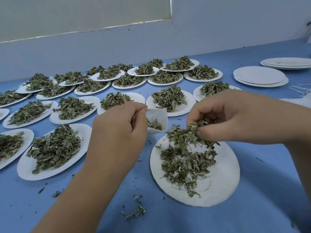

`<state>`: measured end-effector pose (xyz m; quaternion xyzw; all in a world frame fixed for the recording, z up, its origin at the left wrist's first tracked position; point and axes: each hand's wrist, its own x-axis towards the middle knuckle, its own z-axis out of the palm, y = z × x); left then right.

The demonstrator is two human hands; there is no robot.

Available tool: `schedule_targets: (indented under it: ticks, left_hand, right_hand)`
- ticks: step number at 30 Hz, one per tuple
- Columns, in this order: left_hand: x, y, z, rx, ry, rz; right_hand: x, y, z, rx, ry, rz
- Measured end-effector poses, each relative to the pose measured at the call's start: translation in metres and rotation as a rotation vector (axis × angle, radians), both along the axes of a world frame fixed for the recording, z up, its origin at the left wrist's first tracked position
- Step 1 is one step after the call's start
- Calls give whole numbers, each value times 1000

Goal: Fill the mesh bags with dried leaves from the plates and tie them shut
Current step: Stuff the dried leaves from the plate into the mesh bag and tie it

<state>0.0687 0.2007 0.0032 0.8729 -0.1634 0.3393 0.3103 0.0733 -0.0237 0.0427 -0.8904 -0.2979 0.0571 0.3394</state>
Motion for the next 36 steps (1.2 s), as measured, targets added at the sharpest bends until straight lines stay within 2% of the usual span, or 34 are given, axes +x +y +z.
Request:
schedule_targets:
  ticks: [7,13,21,27,36]
  left_hand:
    - [-2,-9,-2,141,40,-36]
    - [-1,-11,-3,177,47,-76]
    - [-3,-15,-3,181,30,-106]
    - [-3,-15,-1,174,40,-98]
    - [-1,-16,-5,46,86,-143]
  right_hand:
    - [-1,7,-2,-14,-44,-90]
    - [0,18,-11,-50,-104,-151]
    - [-2,28,-16,-122,-209,-173]
    - [-3,36,-20,-40,-301,-226]
    - [-7,50,-23,-99,-378,-259]
